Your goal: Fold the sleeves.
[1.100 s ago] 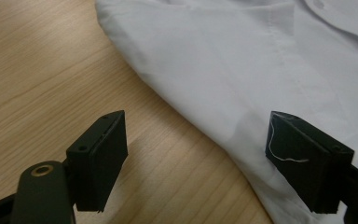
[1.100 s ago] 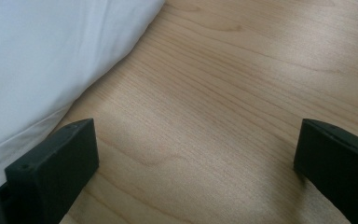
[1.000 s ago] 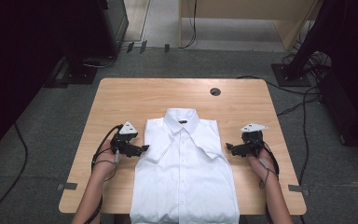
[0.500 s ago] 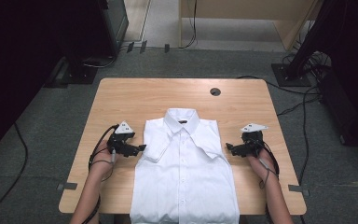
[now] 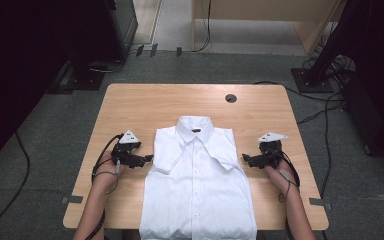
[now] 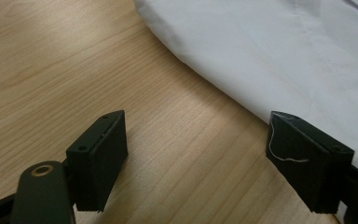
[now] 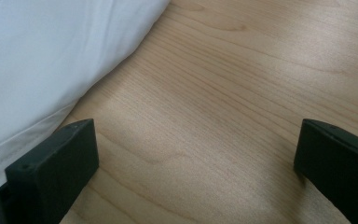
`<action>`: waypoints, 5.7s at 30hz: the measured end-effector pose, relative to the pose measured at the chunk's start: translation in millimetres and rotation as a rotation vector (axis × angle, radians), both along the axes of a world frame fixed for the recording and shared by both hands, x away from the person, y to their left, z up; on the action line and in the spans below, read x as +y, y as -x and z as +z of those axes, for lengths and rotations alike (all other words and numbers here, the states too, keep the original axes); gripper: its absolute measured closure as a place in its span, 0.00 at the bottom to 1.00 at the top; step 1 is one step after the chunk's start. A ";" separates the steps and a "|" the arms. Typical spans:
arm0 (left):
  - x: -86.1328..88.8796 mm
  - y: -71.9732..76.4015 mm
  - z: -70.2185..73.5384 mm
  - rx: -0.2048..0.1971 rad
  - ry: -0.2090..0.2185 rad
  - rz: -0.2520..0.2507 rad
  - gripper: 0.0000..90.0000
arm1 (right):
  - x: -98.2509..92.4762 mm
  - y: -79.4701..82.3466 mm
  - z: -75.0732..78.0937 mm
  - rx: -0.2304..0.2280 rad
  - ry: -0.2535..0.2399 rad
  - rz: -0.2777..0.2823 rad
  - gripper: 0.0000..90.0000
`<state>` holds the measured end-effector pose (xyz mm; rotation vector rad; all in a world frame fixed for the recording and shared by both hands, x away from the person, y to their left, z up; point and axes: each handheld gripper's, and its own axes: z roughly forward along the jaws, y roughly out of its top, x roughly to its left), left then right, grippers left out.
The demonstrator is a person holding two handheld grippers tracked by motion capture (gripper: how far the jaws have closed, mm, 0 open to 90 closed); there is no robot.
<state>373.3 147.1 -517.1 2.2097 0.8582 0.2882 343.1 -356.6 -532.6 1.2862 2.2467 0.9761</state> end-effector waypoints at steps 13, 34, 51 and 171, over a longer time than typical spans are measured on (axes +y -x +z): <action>7.1 -0.4 -4.9 -0.062 -0.005 0.015 0.23 | 1.7 1.5 0.0 0.001 0.000 0.025 0.00; 9.9 -2.1 -6.9 -0.063 -0.022 0.005 0.11 | 4.6 1.2 0.1 -0.002 0.001 0.006 0.00; 2.4 -9.9 -5.7 -0.041 0.030 0.080 0.16 | 8.5 -3.3 1.6 -0.034 -0.022 -0.037 0.18; -52.8 -25.0 7.8 -0.081 -0.005 -0.051 0.27 | 62.5 -26.0 17.5 -0.065 -0.008 0.101 0.29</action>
